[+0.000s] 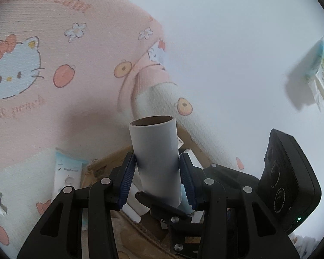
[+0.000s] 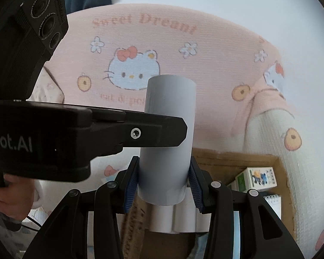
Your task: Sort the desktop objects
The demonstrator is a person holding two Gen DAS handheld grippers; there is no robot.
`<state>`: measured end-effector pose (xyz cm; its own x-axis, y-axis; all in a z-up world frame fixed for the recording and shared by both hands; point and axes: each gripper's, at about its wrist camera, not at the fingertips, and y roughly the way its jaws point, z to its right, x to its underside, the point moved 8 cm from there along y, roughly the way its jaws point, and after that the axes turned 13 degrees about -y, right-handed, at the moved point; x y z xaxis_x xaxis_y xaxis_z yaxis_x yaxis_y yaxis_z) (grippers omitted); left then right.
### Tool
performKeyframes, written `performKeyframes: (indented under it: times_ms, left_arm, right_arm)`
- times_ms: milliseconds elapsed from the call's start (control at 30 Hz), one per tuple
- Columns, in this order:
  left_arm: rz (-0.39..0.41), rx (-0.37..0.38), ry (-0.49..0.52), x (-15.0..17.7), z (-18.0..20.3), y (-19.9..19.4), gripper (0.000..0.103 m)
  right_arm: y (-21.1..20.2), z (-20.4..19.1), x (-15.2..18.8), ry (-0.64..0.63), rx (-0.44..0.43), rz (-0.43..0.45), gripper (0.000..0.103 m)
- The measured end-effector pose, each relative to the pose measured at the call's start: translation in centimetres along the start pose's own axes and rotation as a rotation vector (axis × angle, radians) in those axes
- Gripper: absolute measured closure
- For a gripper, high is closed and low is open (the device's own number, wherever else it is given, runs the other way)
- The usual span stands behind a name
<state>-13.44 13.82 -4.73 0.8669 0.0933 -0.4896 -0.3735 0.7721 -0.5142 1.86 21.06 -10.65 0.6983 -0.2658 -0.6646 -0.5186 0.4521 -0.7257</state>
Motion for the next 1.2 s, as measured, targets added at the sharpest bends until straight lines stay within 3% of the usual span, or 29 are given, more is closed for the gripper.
performKeyframes:
  times_ms: [167, 467, 600, 733, 867, 1200]
  left_arm:
    - [-0.066, -0.014, -0.007, 0.3, 0.8, 2.3, 0.057]
    - [-0.226, -0.052, -0.156, 0.8, 0.0, 7.4, 0.057]
    - [-0.262, -0.089, -0.159, 1.5, -0.4, 9.0, 0.058]
    - [-0.310, -0.115, -0.141, 2.7, -0.8, 10.4, 0.058]
    - [-0.364, -0.127, -0.190, 3.6, -1.7, 11.8, 0.058]
    - [-0.433, -0.183, -0.205, 4.4, -2.1, 13.7, 0.058]
  right_arm:
    - [0.1, 1.6, 1.3, -0.008, -0.001, -0.039, 0.062]
    - [1.8, 5.2, 4.3, 0.131, -0.165, -0.131, 0.062]
    - [3.0, 5.9, 5.6, 0.164, -0.226, -0.182, 0.062]
    - [4.1, 5.6, 6.7, 0.146, -0.243, -0.248, 0.062]
    - [5.2, 5.8, 8.4, 0.161, -0.278, -0.305, 0.062]
    - [6.6, 6.2, 10.3, 0.174, -0.315, -0.354, 0.062]
